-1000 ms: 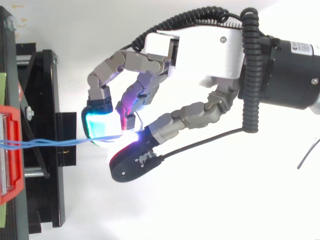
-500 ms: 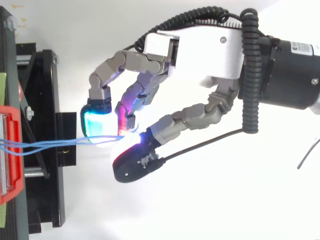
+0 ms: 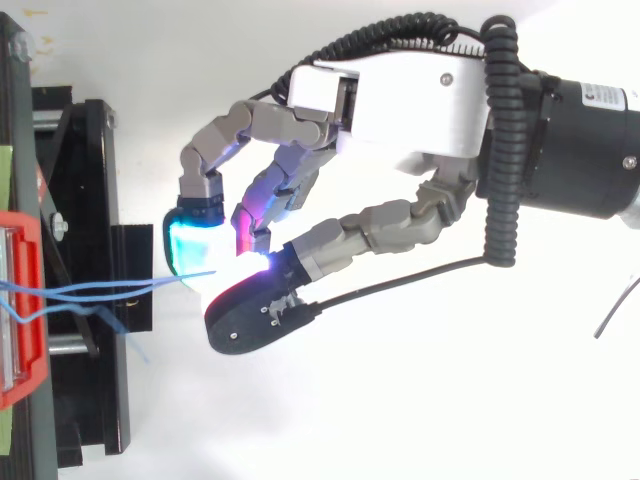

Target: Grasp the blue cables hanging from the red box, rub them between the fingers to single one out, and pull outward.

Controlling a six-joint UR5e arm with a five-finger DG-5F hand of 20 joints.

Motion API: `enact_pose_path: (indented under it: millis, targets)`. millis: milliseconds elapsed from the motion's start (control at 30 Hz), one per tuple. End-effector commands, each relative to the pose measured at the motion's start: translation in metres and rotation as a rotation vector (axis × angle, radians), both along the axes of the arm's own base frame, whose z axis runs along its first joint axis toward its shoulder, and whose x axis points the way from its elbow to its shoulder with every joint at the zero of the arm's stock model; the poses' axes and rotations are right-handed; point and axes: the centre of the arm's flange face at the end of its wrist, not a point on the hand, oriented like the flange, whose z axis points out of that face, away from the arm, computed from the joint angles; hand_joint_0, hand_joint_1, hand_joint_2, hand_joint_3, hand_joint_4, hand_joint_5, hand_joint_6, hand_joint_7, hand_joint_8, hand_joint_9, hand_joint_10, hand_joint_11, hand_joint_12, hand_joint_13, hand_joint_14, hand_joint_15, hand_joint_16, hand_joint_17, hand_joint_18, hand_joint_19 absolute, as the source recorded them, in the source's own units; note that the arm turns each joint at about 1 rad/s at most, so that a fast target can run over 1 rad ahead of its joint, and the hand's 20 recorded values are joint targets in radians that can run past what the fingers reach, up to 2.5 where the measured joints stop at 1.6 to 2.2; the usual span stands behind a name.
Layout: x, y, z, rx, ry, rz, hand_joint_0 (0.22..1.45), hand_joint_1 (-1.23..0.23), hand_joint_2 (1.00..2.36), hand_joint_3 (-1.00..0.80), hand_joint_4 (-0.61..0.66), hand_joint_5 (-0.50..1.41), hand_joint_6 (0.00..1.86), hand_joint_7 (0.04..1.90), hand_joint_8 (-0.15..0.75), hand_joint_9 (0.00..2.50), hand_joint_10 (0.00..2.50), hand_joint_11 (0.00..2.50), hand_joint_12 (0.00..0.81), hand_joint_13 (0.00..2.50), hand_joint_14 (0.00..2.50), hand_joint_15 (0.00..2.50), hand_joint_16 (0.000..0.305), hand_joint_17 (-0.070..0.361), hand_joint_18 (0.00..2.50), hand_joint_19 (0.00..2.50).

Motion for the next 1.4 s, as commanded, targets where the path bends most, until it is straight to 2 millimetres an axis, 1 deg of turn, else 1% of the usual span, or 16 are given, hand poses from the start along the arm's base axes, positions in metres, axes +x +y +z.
enact_pose_path:
  millis: [0, 100, 300, 367, 400, 433, 533, 733, 1000, 1067, 1167, 1300, 1367]
  targets:
    - [-0.0001, -0.0001, -0.0001, 0.0, 0.0, 0.0, 0.6, -0.72, 1.01, -0.42, 0.04, -0.17, 0.86, 0.93, 0.296, 0.97, 0.02, 0.64, 0.38, 0.83, 0.02, 0.43, 0.051, 0.115, 0.79, 0.53]
    - [0.0002, -0.0001, 0.0006, 0.0, -0.001, 0.0, 0.61, -0.73, 1.01, -0.37, 0.03, -0.17, 0.86, 0.94, 0.299, 0.98, 0.02, 0.64, 0.38, 0.83, 0.02, 0.42, 0.051, 0.114, 0.8, 0.53]
    - [0.0001, -0.0001, -0.0012, 0.0, 0.002, 0.0, 0.6, -0.72, 1.02, -0.2, 0.02, -0.16, 0.88, 0.96, 0.312, 1.0, 0.02, 0.64, 0.387, 0.85, 0.02, 0.43, 0.053, 0.119, 0.83, 0.53]
    - [-0.0001, -0.0001, -0.0001, 0.0, 0.0, 0.0, 0.61, -0.73, 1.02, -0.17, 0.03, -0.16, 0.89, 0.95, 0.32, 1.01, 0.02, 0.64, 0.399, 0.86, 0.02, 0.42, 0.055, 0.124, 0.85, 0.51]
    - [-0.0001, -0.0001, -0.0001, 0.0, 0.0, 0.0, 0.62, -0.76, 1.02, -0.16, 0.03, -0.16, 0.89, 0.95, 0.318, 1.01, 0.02, 0.65, 0.398, 0.85, 0.02, 0.42, 0.054, 0.122, 0.84, 0.52]
    - [0.0, 0.0011, -0.0001, 0.0, 0.0, 0.001, 0.63, -0.81, 1.02, -0.17, 0.02, -0.17, 0.89, 0.94, 0.302, 0.98, 0.02, 0.64, 0.391, 0.84, 0.02, 0.41, 0.052, 0.118, 0.81, 0.52]
    - [0.0003, 0.0009, 0.0006, 0.0, -0.001, 0.0, 0.66, -0.87, 1.02, -0.24, 0.02, -0.17, 0.89, 0.94, 0.291, 0.96, 0.02, 0.65, 0.382, 0.82, 0.02, 0.42, 0.051, 0.114, 0.79, 0.52]
    - [-0.0001, -0.0001, -0.0001, 0.0, 0.0, 0.0, 0.7, -0.89, 1.01, -0.37, 0.01, -0.17, 0.89, 0.93, 0.287, 0.96, 0.02, 0.64, 0.381, 0.82, 0.02, 0.41, 0.05, 0.113, 0.78, 0.51]
    - [0.0, 0.0011, -0.0001, 0.0, 0.0, 0.001, 0.74, -0.88, 1.0, -0.5, -0.03, -0.17, 0.89, 0.91, 0.283, 0.96, 0.02, 0.64, 0.38, 0.82, 0.02, 0.41, 0.049, 0.111, 0.78, 0.5]
    - [0.0001, -0.0002, -0.0012, -0.001, 0.002, -0.002, 0.74, -0.89, 1.0, -0.5, -0.02, -0.17, 0.89, 0.9, 0.282, 0.96, 0.02, 0.64, 0.379, 0.82, 0.02, 0.41, 0.049, 0.111, 0.78, 0.5]
    - [-0.0001, -0.0003, -0.0001, 0.0, 0.0, -0.002, 0.71, -0.88, 1.0, -0.5, 0.02, -0.17, 0.88, 0.92, 0.286, 0.96, 0.02, 0.64, 0.379, 0.83, 0.02, 0.41, 0.049, 0.11, 0.78, 0.5]
    - [-0.0001, -0.0001, -0.0001, -0.001, 0.001, 0.0, 0.59, -0.79, 1.0, -0.5, 0.05, -0.16, 0.87, 0.92, 0.292, 0.98, 0.02, 0.64, 0.382, 0.84, 0.02, 0.43, 0.05, 0.112, 0.79, 0.52]
    - [-0.0001, -0.0003, -0.0001, 0.0, 0.0, -0.002, 0.55, -0.76, 1.0, -0.5, 0.06, -0.16, 0.87, 0.9, 0.299, 0.98, 0.02, 0.64, 0.386, 0.84, 0.02, 0.43, 0.051, 0.116, 0.8, 0.51]
